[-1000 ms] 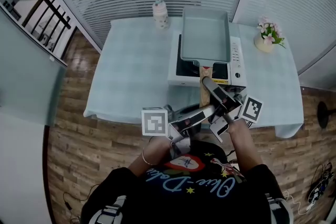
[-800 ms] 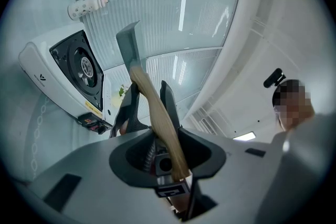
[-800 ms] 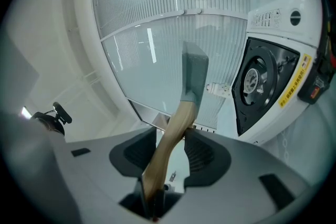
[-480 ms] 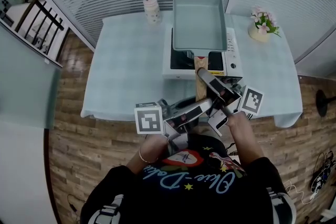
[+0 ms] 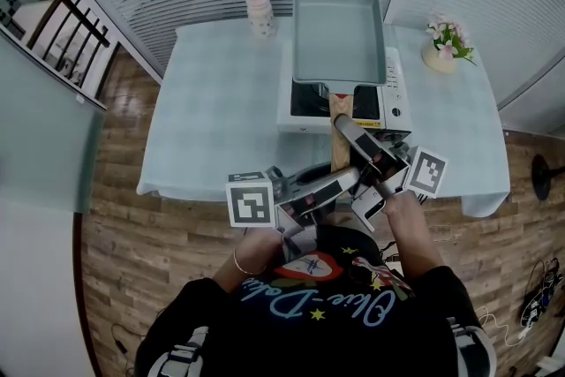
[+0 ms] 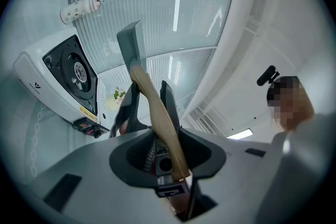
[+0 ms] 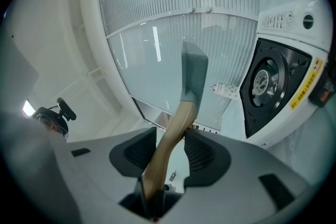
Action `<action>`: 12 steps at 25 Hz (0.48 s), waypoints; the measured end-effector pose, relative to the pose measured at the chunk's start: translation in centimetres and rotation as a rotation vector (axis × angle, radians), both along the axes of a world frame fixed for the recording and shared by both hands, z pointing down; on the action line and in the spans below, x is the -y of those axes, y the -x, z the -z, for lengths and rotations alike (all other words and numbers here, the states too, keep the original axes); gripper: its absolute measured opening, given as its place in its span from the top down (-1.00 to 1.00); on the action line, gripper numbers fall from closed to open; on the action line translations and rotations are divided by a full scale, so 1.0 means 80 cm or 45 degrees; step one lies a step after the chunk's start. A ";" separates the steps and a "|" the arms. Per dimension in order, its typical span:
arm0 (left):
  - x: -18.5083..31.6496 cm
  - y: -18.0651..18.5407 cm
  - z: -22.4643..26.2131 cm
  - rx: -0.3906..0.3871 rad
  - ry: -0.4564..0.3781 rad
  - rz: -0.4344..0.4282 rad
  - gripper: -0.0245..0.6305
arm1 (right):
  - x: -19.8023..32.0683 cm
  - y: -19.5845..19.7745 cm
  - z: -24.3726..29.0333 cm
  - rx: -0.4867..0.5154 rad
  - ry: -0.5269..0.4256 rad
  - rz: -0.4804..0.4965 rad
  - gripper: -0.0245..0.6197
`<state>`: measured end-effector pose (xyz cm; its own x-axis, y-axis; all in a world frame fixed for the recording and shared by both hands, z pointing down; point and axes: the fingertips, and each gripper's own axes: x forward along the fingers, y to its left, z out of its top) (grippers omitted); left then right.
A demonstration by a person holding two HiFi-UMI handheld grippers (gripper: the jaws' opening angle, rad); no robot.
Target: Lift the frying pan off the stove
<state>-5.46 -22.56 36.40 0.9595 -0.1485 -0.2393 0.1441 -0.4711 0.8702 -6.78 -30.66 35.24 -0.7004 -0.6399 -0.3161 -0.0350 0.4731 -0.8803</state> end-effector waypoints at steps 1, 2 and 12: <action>0.000 0.000 0.000 0.000 0.002 -0.001 0.55 | 0.000 0.000 -0.001 -0.001 0.003 0.000 0.44; 0.000 0.000 0.000 0.000 0.004 -0.001 0.55 | 0.000 0.000 -0.001 -0.001 0.005 0.000 0.44; 0.000 0.000 0.000 -0.002 0.013 -0.003 0.55 | 0.000 0.000 -0.003 0.006 0.012 -0.001 0.44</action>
